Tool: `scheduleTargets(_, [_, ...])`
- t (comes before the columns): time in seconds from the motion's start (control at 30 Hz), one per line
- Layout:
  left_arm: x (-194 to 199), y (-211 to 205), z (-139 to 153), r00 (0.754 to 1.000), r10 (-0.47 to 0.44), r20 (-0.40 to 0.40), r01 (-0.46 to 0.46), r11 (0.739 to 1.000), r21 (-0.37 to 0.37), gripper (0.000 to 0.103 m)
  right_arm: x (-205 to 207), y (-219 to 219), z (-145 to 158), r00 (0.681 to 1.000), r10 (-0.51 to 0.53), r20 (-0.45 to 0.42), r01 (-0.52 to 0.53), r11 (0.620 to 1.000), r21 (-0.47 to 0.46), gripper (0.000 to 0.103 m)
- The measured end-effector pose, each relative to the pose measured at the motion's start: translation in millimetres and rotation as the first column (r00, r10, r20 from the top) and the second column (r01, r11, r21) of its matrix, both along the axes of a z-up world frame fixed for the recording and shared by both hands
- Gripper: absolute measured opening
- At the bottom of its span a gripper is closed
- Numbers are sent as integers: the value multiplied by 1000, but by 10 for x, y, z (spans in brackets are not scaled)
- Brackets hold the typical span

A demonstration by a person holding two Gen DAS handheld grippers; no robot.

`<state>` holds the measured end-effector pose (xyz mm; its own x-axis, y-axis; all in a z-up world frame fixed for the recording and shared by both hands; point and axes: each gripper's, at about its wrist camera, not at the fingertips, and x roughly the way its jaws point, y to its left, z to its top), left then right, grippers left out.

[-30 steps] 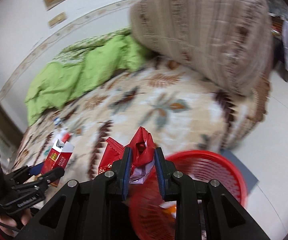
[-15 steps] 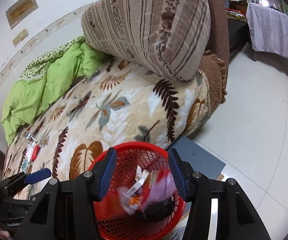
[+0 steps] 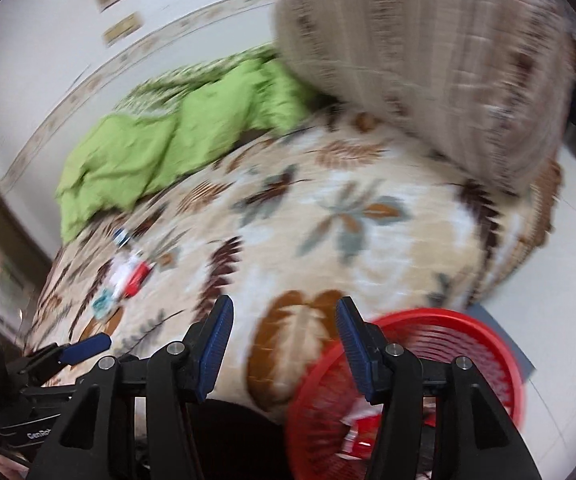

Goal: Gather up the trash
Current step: 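Open both grippers over the red basket to drop the pack and paper, then grasp the teal cartoon snack bag on the bed with the left gripper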

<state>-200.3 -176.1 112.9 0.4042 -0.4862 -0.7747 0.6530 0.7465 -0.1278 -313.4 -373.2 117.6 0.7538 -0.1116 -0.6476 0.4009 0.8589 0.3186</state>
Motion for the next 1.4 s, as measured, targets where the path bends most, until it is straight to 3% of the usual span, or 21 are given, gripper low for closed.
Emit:
scheduleTargets(0.23, [289,627,-59,986,164,-9,-164,987,-1,71,716,630,-210,986,159,-49,-161,986,-43,57])
scheduleTargets(0.4, [598,1046,-145,952,300,-60,-301,954,-4,71,1071,986,-440,973,221,-70,-225,973,-46,57])
scheduleTargets(0.63, [1133,1440,-332,875,459,-153,-463,886,14,71,1259,1199,-586,959,265,-97,-273,959,-80,57])
scheduleTargets(0.97, [1981,1316,-707,748,592,-301,-607,793,51,71,1238,1030,-656,966,251,-66,-250,968,16,57])
scheduleTargets(1.03, [2088,1253,-771,736,608,-298,-616,784,77,71,1230,1027,-652,966,253,-58,-252,967,20,57])
scheduleTargets(1.17, [2230,1129,-905,729,625,-280,-620,776,115,71,1238,1016,-660,964,260,-53,-259,965,33,57])
scheduleTargets(1.23, [2240,1087,-920,747,623,-231,-614,780,122,70,1246,1005,-668,964,262,-52,-260,965,41,57])
scheduleTargets(1.3, [2236,1088,-923,762,617,-196,-607,786,117,58,1255,997,-676,963,264,-53,-261,964,48,57])
scheduleTargets(1.4, [2189,1190,-927,784,596,-172,-590,802,94,50,1268,984,-687,963,265,-53,-262,963,56,57])
